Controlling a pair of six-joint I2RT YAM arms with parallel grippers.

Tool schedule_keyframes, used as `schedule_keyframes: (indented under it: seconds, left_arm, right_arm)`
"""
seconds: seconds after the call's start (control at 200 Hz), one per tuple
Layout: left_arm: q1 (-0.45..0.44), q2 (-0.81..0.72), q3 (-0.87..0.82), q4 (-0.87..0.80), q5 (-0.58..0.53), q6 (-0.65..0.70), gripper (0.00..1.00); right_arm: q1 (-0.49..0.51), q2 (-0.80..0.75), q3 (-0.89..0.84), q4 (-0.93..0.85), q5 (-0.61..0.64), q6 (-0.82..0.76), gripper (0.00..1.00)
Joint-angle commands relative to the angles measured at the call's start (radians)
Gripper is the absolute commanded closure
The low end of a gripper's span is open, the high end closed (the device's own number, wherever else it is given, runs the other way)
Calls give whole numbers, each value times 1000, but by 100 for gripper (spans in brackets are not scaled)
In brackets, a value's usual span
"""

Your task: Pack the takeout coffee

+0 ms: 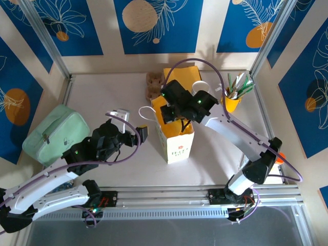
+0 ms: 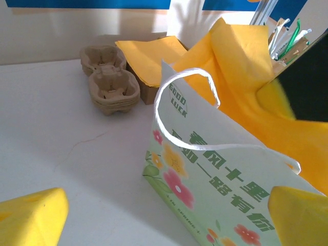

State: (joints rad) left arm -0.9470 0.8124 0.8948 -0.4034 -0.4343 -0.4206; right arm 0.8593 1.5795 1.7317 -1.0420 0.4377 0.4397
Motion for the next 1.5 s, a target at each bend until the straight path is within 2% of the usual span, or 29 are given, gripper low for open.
schedule_keyframes:
  seconds: [0.0, 0.305, 0.925, 1.391, 1.496]
  left_arm:
    - [8, -17, -9, 13, -3, -4, 0]
    - [8, -24, -16, 5, -4, -7, 1]
    - [8, -33, -30, 2, 0, -18, 1]
    - [8, -37, -45, 6, 3, -25, 1]
    - [8, -39, -43, 4, 2, -27, 1]
  right_arm:
    - [-14, 25, -23, -22, -39, 34, 100]
    - [-29, 72, -57, -33, -85, 59, 100]
    - [-48, 92, -78, -2, -94, 81, 100]
    - [-57, 120, -75, -13, -96, 90, 96]
    - [-57, 133, -36, -37, -108, 78, 89]
